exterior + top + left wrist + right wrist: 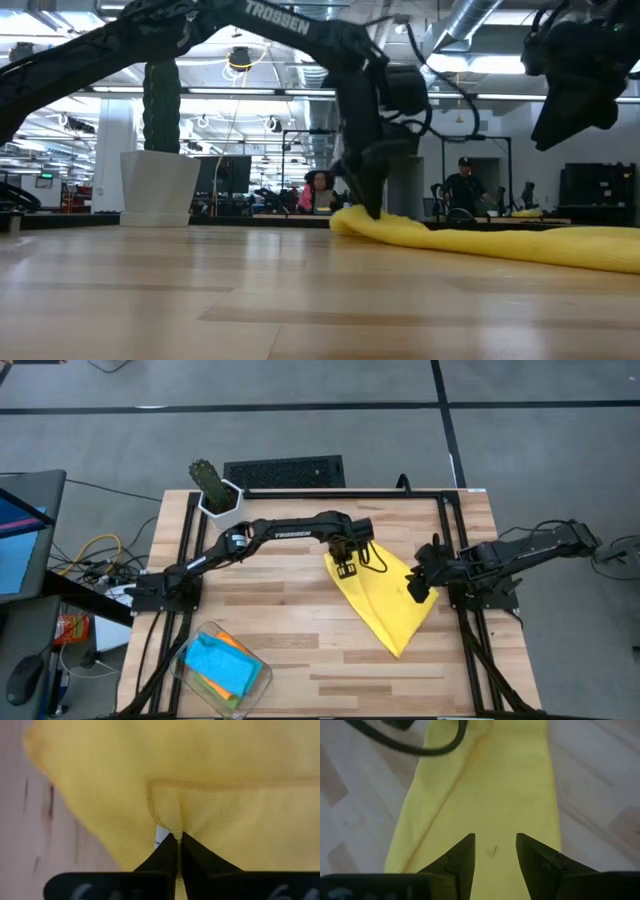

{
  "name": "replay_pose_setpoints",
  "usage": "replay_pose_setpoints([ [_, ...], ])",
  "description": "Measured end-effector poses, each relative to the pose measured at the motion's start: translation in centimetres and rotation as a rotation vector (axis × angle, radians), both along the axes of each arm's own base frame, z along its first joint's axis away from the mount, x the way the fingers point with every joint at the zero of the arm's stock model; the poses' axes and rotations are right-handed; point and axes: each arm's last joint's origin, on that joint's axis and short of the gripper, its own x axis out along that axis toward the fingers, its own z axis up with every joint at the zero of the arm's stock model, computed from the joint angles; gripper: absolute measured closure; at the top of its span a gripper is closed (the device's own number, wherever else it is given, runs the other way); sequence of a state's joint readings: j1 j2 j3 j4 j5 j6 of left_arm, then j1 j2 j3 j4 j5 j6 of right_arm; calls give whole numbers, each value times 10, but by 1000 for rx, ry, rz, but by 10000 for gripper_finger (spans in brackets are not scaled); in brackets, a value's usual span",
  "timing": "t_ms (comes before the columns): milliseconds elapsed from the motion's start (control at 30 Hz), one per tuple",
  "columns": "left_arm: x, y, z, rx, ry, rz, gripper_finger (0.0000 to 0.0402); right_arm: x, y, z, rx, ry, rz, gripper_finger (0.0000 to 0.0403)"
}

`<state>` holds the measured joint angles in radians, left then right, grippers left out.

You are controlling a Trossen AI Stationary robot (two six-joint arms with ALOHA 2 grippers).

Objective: Fold microfiber towels
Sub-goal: Fold the yellow microfiber towel

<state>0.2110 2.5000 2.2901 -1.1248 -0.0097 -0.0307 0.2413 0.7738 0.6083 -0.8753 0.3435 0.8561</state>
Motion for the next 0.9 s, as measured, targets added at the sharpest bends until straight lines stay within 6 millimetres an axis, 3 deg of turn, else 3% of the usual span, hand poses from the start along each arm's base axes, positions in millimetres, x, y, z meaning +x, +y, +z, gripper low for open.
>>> replay_pose_setpoints([
  [233, -7, -30, 17, -3, 112, -16, 398, -1, 25, 3, 41, -64, 150, 236],
  [467, -12, -60, 43, 48, 83, -35, 396, 4, 52, -5, -17, -74, 233, 236],
  [700, -15, -94, 36, -13, 141, -115, 369, 21, 70, -32, -59, 37, 172, 234],
  [900, -20, -123, 19, 13, 209, -169, 302, 36, 91, -57, -43, 82, 181, 209],
])
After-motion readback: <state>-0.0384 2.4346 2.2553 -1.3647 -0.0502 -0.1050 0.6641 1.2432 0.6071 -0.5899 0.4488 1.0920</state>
